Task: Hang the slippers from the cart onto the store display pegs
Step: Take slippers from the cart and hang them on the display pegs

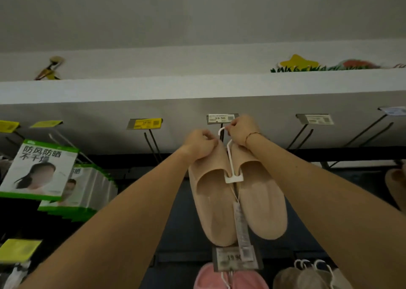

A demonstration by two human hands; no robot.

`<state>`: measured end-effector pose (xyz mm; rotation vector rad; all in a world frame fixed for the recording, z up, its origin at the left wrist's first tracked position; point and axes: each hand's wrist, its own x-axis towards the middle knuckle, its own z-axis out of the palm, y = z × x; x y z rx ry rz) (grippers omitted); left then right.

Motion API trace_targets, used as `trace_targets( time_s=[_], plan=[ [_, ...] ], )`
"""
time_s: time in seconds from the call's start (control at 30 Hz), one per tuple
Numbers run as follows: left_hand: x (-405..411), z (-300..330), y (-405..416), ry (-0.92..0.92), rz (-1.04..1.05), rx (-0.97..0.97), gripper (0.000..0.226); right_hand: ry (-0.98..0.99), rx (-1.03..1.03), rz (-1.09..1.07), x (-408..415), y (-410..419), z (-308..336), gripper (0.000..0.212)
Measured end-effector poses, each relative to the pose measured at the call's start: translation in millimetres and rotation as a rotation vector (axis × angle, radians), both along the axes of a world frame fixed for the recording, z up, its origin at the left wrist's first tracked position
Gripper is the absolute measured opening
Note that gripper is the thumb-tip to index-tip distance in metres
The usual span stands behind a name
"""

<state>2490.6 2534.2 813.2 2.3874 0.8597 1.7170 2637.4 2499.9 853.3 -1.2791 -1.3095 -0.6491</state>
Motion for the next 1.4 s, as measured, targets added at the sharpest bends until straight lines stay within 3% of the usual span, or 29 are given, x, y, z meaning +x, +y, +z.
trace_targets(
  time_s=[0.17, 0.37, 0.63, 0.8, 1.1, 1.23, 1.33, 1.4],
  plan=[
    [14.7, 10.2, 37.2, -0.122, -0.028, 0.026, 0.034, 0.023, 0.153, -0.105, 9.9, 23.8, 14.0, 0.025],
    [24.2, 4.4, 69.0, -0.159, -0.016, 0.030, 0.065, 0.081, 0.154, 0.080, 27.1, 64.0, 13.3, 0.021],
    [38.0, -20.2, 114.3, -0.182, 0.082, -0.075, 0.064, 0.024, 0.020, 0.054, 42.4, 118.0, 0.2, 0.023],
    [52.8, -30.7, 159.3, -0.085, 0.175, -0.067, 0.067, 0.024, -0.026, -0.044, 57.4, 165.4, -12.0, 0.026],
    [67.4, -47.1, 234.8, 0.394, 0.395, -0.138, 0.086, 0.055, -0.068, -0.064, 81.4, 234.9, -39.5, 0.024],
    [73.2, -58.9, 253.7, 0.424, 0.338, -0.158, 0.081, -0.020, -0.129, -0.141, 86.3, 259.3, -45.3, 0.024],
    [75.2, -77.6, 267.3, 0.396, 0.304, -0.110, 0.081, -0.202, -0.258, -0.368, 83.1, 271.5, -53.5, 0.022],
    [75.6, -91.1, 271.0, 0.379, 0.308, -0.114, 0.076, -0.278, -0.341, -0.436, 84.2, 278.6, -63.3, 0.043]
  ],
)
